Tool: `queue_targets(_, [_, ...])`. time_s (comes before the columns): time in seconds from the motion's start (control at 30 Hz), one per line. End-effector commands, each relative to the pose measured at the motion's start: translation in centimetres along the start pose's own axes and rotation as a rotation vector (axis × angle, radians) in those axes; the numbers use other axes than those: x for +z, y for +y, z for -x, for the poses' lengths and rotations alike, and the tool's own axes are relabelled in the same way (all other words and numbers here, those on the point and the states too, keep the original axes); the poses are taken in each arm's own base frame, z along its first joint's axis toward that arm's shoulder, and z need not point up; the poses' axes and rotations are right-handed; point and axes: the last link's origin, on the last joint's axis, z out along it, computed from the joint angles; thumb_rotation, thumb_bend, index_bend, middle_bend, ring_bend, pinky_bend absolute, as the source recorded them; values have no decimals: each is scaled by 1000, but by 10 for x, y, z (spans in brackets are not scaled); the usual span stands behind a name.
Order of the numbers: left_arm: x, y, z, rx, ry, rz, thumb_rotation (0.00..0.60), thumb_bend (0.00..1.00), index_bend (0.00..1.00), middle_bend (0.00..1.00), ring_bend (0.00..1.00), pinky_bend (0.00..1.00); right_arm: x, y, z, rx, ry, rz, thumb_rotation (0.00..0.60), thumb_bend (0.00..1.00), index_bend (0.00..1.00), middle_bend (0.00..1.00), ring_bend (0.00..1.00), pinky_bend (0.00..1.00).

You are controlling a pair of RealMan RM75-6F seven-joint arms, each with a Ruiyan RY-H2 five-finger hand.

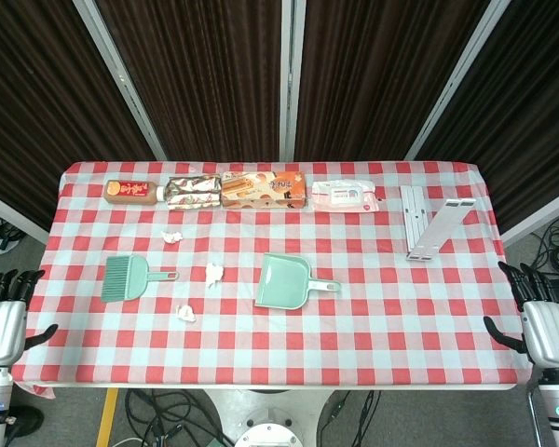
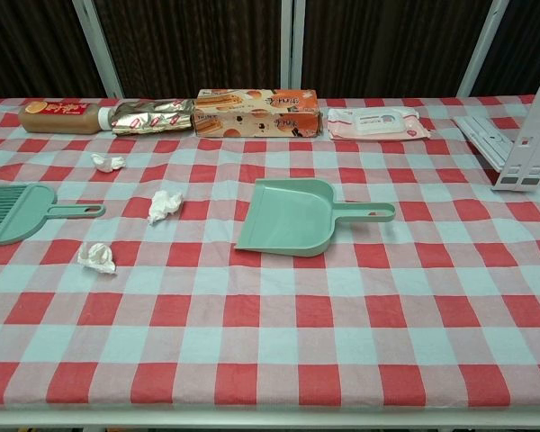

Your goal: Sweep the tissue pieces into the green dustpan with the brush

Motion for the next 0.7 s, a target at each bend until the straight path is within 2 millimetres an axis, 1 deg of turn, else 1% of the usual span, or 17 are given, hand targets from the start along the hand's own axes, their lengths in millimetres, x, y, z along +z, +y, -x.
queue_targets(0.03, [-1, 0, 0, -8, -1, 2, 600, 64, 178, 171, 109, 120, -1, 0, 1, 1, -2, 1, 600, 216, 46, 117, 0, 59])
queue_targets(0.23, [-2, 0, -1, -18, -12, 11, 600, 64, 178, 171, 109, 120, -2, 0, 1, 4, -5, -2, 600, 217, 46, 117, 0, 59])
queue_targets(0.4, [5, 6, -4, -18, -4, 53, 600, 64, 178, 171, 110, 121, -3, 0, -3, 2, 9, -7, 600, 217, 46, 119, 0, 58])
queue_targets(0.5, [21, 15, -11, -35, 3, 117, 600, 64, 179, 171, 114, 127, -1, -1, -6, -5, 16, -13, 600, 217, 46, 119, 0, 59])
queue_targets(0.57, [35, 23, -15, -15, 3, 170, 600, 63, 188, 171, 155, 141, 0, -2, -8, -9, 21, -21, 600, 217, 46, 120, 0, 59])
queue_targets(0.6, [42, 27, -17, -2, 2, 194, 600, 64, 198, 173, 192, 160, 1, -3, -9, -11, 22, -23, 600, 217, 46, 121, 0, 59])
queue_targets(0.63, [49, 32, -18, 9, 1, 218, 600, 63, 211, 177, 230, 192, 1, -3, -9, -13, 22, -25, 600, 218, 46, 121, 0, 59])
queue_targets(0.7, [66, 45, -18, 27, -9, 268, 600, 62, 243, 195, 299, 297, 2, -4, -11, -19, 24, -26, 600, 218, 46, 121, 0, 59])
